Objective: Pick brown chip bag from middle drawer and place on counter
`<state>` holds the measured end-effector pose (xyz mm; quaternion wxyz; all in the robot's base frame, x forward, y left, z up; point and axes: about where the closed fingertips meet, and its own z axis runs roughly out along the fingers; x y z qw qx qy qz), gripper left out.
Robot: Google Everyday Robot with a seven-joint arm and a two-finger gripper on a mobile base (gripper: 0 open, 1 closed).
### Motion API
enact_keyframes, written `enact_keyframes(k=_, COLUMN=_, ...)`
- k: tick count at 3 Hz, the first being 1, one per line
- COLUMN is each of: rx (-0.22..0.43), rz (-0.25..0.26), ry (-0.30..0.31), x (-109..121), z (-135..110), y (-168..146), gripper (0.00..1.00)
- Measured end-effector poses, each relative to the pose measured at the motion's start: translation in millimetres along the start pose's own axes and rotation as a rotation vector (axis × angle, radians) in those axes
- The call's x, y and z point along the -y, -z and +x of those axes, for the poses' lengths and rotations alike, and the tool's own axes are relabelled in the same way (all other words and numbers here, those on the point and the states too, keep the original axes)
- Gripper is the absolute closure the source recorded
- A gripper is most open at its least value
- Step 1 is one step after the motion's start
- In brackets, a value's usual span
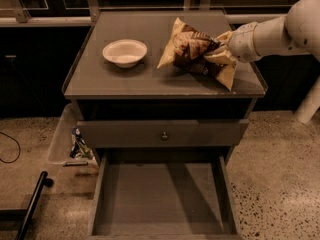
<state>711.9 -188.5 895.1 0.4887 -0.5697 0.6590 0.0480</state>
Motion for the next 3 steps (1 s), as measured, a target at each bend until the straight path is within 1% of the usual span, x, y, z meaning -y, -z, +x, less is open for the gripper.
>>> enact_keyframes(k=2, rx=0.0, rz=0.0, ry=0.0, x=0.0, z=0.0, y=-0.1, gripper=0.11)
enact_keyframes(k=3, rx=0.0, rz=0.0, ry=0.0, x=0.0, z=0.0, y=-0.1, gripper=0.0)
